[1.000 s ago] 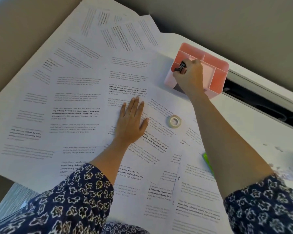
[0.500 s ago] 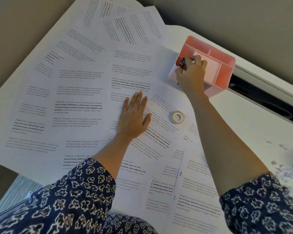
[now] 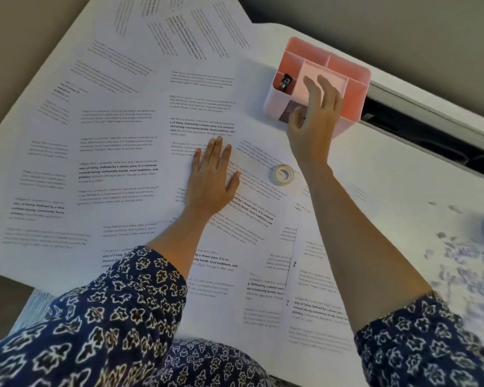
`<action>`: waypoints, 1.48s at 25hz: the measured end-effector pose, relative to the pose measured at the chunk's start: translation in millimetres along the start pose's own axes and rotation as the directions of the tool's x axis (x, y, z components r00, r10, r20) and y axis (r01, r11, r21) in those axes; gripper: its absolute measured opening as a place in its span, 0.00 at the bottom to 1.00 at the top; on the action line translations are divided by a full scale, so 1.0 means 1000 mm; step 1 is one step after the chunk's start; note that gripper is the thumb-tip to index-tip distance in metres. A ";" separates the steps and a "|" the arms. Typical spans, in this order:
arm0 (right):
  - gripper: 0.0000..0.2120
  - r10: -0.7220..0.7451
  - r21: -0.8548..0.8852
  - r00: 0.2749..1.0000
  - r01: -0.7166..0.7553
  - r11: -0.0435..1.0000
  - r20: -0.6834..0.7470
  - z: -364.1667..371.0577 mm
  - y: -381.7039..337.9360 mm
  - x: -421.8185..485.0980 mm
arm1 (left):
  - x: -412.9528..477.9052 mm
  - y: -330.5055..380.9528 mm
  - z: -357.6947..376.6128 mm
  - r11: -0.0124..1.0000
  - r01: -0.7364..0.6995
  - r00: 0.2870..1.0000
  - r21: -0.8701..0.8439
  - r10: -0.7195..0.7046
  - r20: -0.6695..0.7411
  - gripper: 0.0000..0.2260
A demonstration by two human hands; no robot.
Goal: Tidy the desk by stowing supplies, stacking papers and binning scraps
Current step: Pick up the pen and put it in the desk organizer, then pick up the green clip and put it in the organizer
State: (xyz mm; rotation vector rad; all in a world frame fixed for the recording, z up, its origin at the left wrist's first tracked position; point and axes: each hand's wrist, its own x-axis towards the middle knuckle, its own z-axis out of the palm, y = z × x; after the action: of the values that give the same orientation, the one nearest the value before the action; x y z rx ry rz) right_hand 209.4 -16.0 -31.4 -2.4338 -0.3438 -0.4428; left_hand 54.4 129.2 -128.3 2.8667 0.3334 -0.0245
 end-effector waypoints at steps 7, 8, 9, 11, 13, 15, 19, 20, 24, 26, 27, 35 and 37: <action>0.22 0.069 -0.186 0.996 -0.057 0.981 0.059 -0.031 0.048 -0.099 | -0.002 0.001 0.001 0.999 -0.034 0.999 0.029 0.034 -0.007 0.29; 0.22 0.085 -0.226 0.993 -0.063 0.972 0.087 -0.036 0.056 -0.111 | -0.002 0.001 0.001 0.999 -0.037 0.999 0.038 0.037 0.000 0.29; 0.22 0.115 -0.267 0.987 -0.082 0.960 0.111 -0.044 0.063 -0.121 | -0.002 0.002 0.001 0.998 -0.038 0.999 0.046 0.038 0.009 0.29; 0.21 0.186 -0.336 0.973 -0.131 0.933 0.140 -0.059 0.076 -0.137 | -0.002 0.003 0.000 0.997 -0.040 0.999 0.062 0.038 0.025 0.29; 0.21 0.248 -0.375 0.958 -0.180 0.909 0.141 -0.074 0.087 -0.148 | -0.002 0.005 -0.002 0.996 -0.042 0.999 0.080 0.039 0.037 0.29; 0.21 0.313 -0.403 0.942 -0.241 0.883 0.122 -0.087 0.098 -0.158 | -0.002 0.008 -0.003 0.995 -0.033 0.998 0.094 0.028 0.052 0.29; 0.21 0.404 -0.397 0.914 -0.358 0.845 0.037 -0.110 0.115 -0.180 | -0.010 0.027 -0.011 0.997 0.051 0.997 0.051 -0.054 0.058 0.30; 0.21 0.422 -0.389 0.906 -0.381 0.839 0.021 -0.113 0.117 -0.186 | -0.014 0.034 -0.013 0.999 0.041 0.998 0.030 -0.043 0.050 0.30; 0.21 0.464 -0.414 0.886 -0.423 0.806 0.000 -0.122 0.121 -0.203 | -0.032 0.065 -0.019 0.995 -0.098 0.995 -0.004 0.098 0.015 0.27; 0.20 0.470 -0.428 0.882 -0.415 0.803 0.026 -0.123 0.124 -0.204 | -0.037 0.079 -0.020 0.988 -0.155 0.988 0.002 0.155 0.010 0.25; 0.20 0.475 -0.426 0.879 -0.415 0.804 0.042 -0.124 0.125 -0.203 | -0.040 0.086 -0.020 0.984 -0.178 0.984 -0.007 0.179 0.007 0.25; 0.19 0.510 -0.396 0.856 -0.442 0.805 0.081 -0.130 0.126 -0.196 | -0.057 0.148 -0.020 0.911 -0.354 0.929 -0.211 0.368 0.032 0.16; 0.17 0.526 -0.353 0.849 -0.477 0.805 0.052 -0.132 0.124 -0.191 | -0.060 0.166 -0.026 0.914 -0.312 0.933 -0.259 0.346 0.097 0.16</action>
State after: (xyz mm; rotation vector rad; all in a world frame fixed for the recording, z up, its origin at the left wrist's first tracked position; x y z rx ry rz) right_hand 48.3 -220.0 -75.4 -2.7529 0.3554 -0.0819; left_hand 33.2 -33.7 -58.7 2.6231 -0.1699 -0.1153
